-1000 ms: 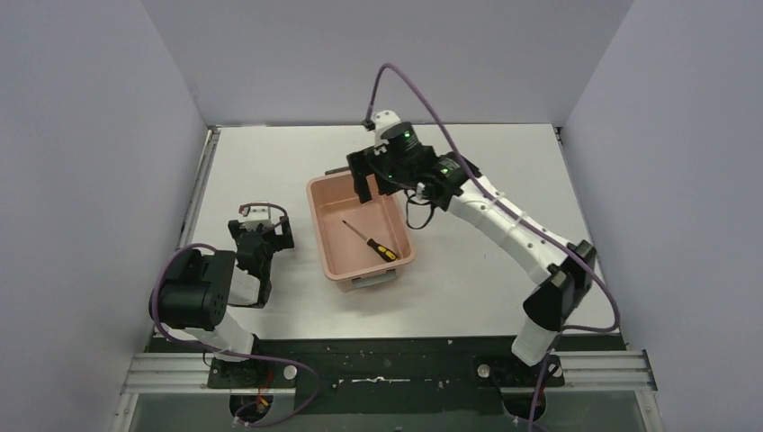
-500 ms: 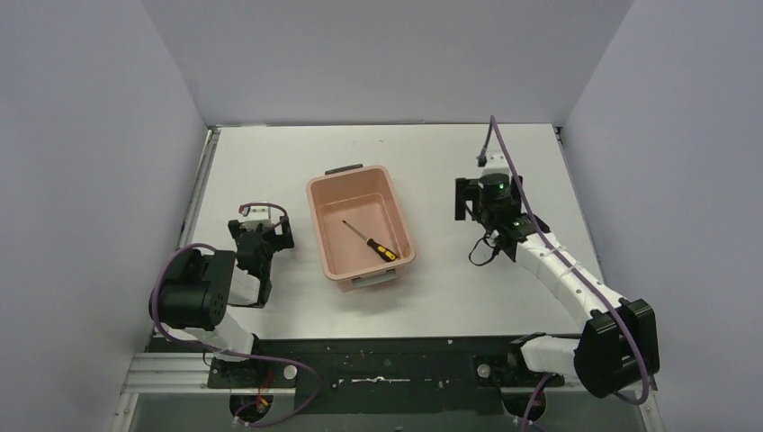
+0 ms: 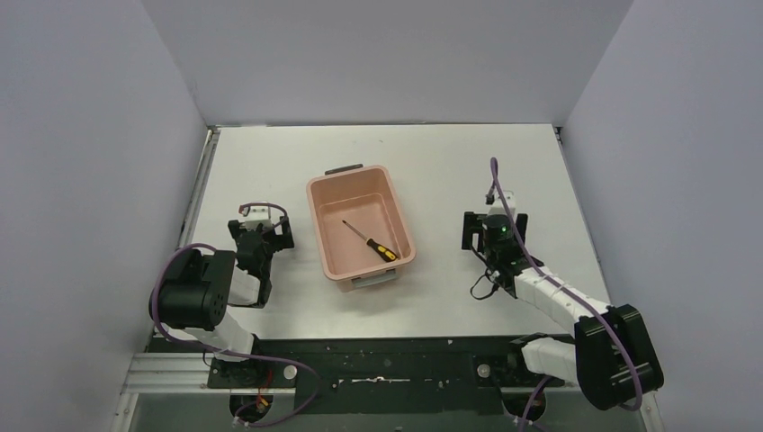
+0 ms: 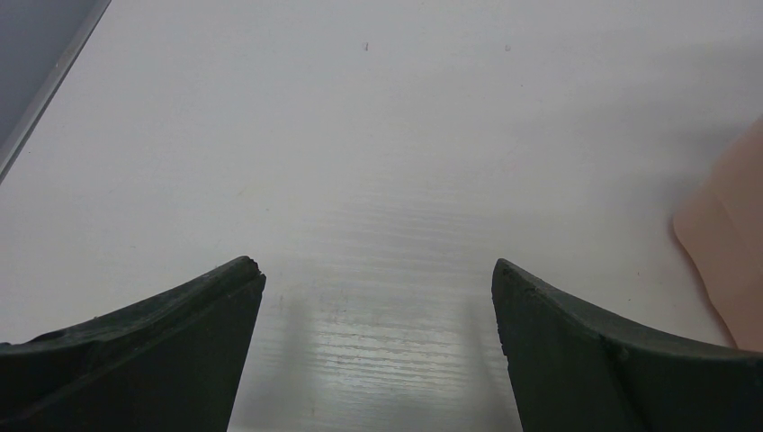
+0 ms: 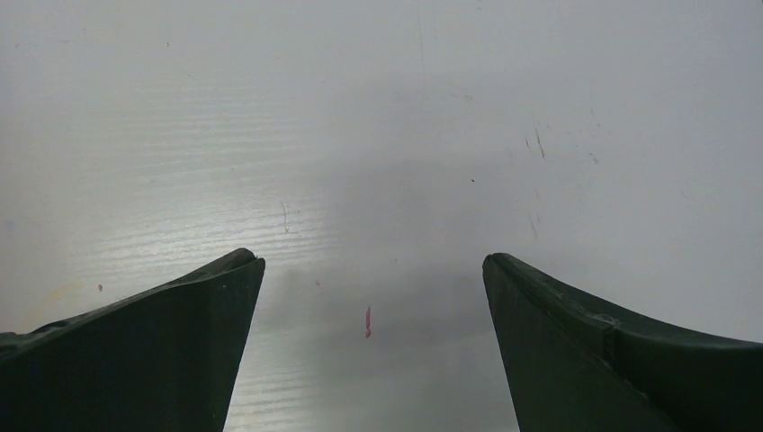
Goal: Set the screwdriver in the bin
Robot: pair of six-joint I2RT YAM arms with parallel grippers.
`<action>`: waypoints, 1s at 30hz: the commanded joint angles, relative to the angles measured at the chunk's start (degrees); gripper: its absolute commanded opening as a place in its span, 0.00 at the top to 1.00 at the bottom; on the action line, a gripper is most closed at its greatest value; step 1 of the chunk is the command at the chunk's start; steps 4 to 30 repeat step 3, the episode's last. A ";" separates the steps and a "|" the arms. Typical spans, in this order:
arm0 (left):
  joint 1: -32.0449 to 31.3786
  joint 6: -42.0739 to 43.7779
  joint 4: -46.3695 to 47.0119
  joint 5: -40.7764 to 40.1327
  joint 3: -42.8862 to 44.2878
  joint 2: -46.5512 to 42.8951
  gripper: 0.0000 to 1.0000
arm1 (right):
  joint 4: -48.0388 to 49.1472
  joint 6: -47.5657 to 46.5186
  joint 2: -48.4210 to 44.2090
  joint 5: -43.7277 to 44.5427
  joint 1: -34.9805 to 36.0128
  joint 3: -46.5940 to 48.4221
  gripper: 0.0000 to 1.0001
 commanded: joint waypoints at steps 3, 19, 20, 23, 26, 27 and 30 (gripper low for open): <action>0.23 0.45 3.26 -0.10 1.27 -0.34 0.03 | 8.96 1.53 -1.75 1.88 -0.41 -0.73 0.00; 0.23 0.45 3.26 -0.10 1.27 -0.34 0.03 | 8.96 1.53 -1.75 1.88 -0.41 -0.73 0.00; 0.23 0.45 3.26 -0.10 1.27 -0.34 0.03 | 8.96 1.53 -1.75 1.88 -0.41 -0.73 0.00; 0.23 0.45 3.26 -0.10 1.27 -0.34 0.03 | 8.96 1.53 -1.75 1.88 -0.41 -0.73 0.00; 0.23 0.45 3.26 -0.10 1.27 -0.34 0.03 | 8.96 1.53 -1.75 1.88 -0.41 -0.73 0.00; 0.23 0.45 3.26 -0.10 1.27 -0.34 0.03 | 8.96 1.53 -1.75 1.88 -0.41 -0.73 0.00; 0.23 0.45 3.26 -0.10 1.27 -0.34 0.03 | 8.96 1.53 -1.75 1.88 -0.41 -0.73 0.00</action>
